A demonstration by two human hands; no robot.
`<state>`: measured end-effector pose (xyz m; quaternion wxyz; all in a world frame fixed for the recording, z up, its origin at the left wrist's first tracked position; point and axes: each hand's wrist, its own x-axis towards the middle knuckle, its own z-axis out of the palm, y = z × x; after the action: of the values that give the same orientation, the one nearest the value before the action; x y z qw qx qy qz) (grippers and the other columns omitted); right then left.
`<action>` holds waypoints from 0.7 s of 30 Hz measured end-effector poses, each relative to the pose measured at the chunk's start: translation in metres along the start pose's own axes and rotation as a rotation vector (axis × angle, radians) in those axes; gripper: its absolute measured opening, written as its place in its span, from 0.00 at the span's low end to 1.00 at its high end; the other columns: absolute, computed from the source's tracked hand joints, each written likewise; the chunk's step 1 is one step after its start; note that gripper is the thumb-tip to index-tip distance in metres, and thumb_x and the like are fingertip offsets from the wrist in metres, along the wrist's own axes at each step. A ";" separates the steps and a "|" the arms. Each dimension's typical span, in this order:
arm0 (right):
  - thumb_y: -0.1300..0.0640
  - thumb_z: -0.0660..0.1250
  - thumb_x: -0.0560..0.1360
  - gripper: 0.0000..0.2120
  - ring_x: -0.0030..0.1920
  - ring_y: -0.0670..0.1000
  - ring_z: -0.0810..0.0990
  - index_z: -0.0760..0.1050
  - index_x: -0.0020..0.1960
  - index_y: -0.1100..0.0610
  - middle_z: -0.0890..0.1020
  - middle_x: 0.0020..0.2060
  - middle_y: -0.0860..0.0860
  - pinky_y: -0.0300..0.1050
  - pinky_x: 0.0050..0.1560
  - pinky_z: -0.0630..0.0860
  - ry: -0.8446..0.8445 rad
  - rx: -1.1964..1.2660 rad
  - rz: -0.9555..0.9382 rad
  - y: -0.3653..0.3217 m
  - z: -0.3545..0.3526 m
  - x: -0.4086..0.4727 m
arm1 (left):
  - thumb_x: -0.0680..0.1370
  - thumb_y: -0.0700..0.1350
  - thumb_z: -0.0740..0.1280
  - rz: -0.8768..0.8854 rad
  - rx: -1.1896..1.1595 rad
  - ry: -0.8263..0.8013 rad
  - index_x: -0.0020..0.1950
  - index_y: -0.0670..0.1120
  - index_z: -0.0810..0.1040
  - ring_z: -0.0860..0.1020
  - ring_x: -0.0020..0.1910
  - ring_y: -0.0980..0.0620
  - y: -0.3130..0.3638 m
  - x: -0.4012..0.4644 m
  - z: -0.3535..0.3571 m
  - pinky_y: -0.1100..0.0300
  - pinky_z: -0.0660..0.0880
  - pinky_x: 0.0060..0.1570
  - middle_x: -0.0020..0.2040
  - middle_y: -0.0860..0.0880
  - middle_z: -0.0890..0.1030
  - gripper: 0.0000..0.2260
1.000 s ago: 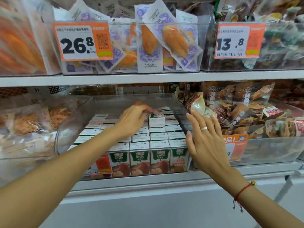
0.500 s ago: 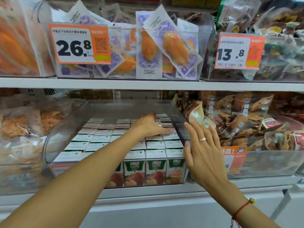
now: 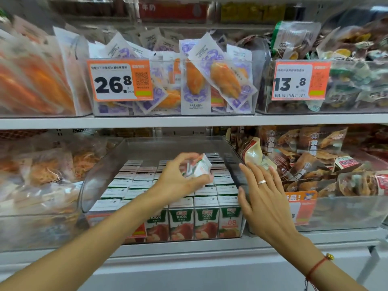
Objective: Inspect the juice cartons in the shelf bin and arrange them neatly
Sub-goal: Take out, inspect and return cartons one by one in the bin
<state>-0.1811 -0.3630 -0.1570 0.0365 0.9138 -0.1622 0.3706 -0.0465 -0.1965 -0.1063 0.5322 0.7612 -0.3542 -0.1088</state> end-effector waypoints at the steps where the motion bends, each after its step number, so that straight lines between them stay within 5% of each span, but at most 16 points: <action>1: 0.55 0.63 0.78 0.23 0.71 0.58 0.68 0.69 0.71 0.61 0.72 0.69 0.58 0.53 0.76 0.53 -0.021 0.024 0.011 -0.004 -0.006 0.000 | 0.67 0.56 0.78 -0.063 -0.101 -0.031 0.65 0.59 0.74 0.75 0.51 0.65 0.004 -0.017 -0.003 0.75 0.73 0.37 0.57 0.59 0.75 0.27; 4: 0.50 0.69 0.74 0.32 0.76 0.59 0.59 0.64 0.75 0.58 0.64 0.74 0.56 0.60 0.75 0.57 -0.057 0.100 -0.080 -0.028 -0.029 -0.007 | 0.57 0.62 0.78 -0.195 -0.374 -0.171 0.62 0.59 0.79 0.82 0.55 0.53 0.010 -0.062 -0.010 0.60 0.77 0.54 0.60 0.51 0.82 0.33; 8: 0.40 0.65 0.73 0.33 0.77 0.48 0.55 0.61 0.75 0.45 0.59 0.76 0.44 0.47 0.74 0.56 -0.226 0.387 -0.330 -0.069 -0.064 -0.014 | 0.66 0.57 0.76 -0.249 -0.513 -0.301 0.62 0.48 0.81 0.80 0.61 0.47 0.015 -0.095 -0.015 0.49 0.71 0.68 0.59 0.46 0.83 0.27; 13: 0.45 0.76 0.69 0.24 0.59 0.44 0.75 0.76 0.63 0.47 0.78 0.57 0.40 0.46 0.57 0.76 -0.273 0.655 -0.207 -0.086 -0.067 -0.022 | 0.63 0.62 0.76 -0.345 -0.606 -0.321 0.49 0.50 0.87 0.83 0.55 0.51 0.015 -0.114 -0.025 0.58 0.78 0.57 0.54 0.45 0.85 0.22; 17: 0.47 0.76 0.68 0.16 0.42 0.45 0.84 0.81 0.53 0.51 0.85 0.42 0.43 0.38 0.42 0.80 -0.304 0.914 0.022 -0.084 -0.057 -0.031 | 0.64 0.63 0.73 -0.367 -0.647 -0.215 0.57 0.48 0.81 0.84 0.54 0.52 0.002 -0.126 -0.021 0.62 0.80 0.48 0.53 0.46 0.86 0.27; 21: 0.41 0.69 0.68 0.15 0.41 0.45 0.85 0.82 0.47 0.50 0.86 0.39 0.44 0.36 0.42 0.80 -0.375 1.071 0.248 -0.085 -0.049 -0.034 | 0.78 0.53 0.67 -0.243 -0.394 -0.065 0.62 0.53 0.80 0.82 0.54 0.60 -0.009 -0.131 -0.007 0.66 0.79 0.49 0.54 0.55 0.85 0.13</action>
<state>-0.2093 -0.2645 -0.1400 -0.5041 0.8290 -0.0618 0.2342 -0.1342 -0.1039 -0.1394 0.6419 0.6756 -0.2489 -0.2637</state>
